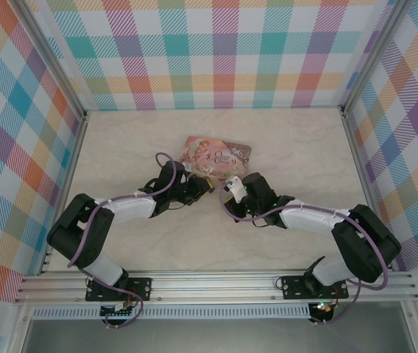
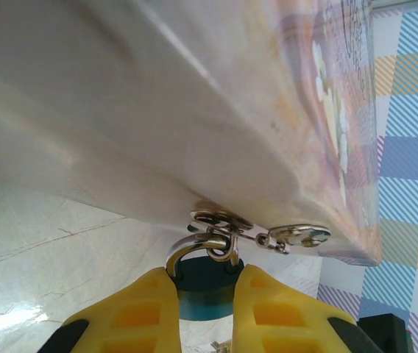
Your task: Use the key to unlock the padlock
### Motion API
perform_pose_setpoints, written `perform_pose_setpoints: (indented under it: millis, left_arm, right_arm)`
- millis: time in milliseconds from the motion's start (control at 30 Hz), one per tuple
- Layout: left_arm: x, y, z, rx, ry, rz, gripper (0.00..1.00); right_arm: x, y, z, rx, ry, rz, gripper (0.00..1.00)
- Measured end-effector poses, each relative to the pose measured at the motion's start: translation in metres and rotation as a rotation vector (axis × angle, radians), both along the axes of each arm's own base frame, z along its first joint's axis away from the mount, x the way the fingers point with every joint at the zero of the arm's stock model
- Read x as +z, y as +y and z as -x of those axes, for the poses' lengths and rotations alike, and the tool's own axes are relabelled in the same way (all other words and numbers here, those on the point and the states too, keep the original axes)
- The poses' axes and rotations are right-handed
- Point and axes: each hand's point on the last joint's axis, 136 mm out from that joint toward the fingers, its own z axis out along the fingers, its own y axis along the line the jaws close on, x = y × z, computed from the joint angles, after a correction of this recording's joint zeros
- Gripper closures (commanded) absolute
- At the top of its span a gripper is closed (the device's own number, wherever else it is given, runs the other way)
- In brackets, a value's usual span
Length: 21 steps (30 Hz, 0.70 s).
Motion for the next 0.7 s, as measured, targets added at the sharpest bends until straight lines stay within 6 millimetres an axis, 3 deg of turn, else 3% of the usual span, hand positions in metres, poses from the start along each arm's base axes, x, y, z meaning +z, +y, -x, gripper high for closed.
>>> perform_pose_setpoints:
  millis: [333, 700]
  left_arm:
    - [0.003, -0.005, 0.004, -0.014, 0.019, 0.03, 0.91]
    - [0.014, -0.006, 0.002, -0.014, -0.014, 0.048, 0.9]
  right_arm:
    - [0.007, 0.014, -0.012, 0.024, -0.043, 0.004, 0.99]
    - [0.006, 0.005, -0.019, -0.026, -0.075, 0.038, 1.0]
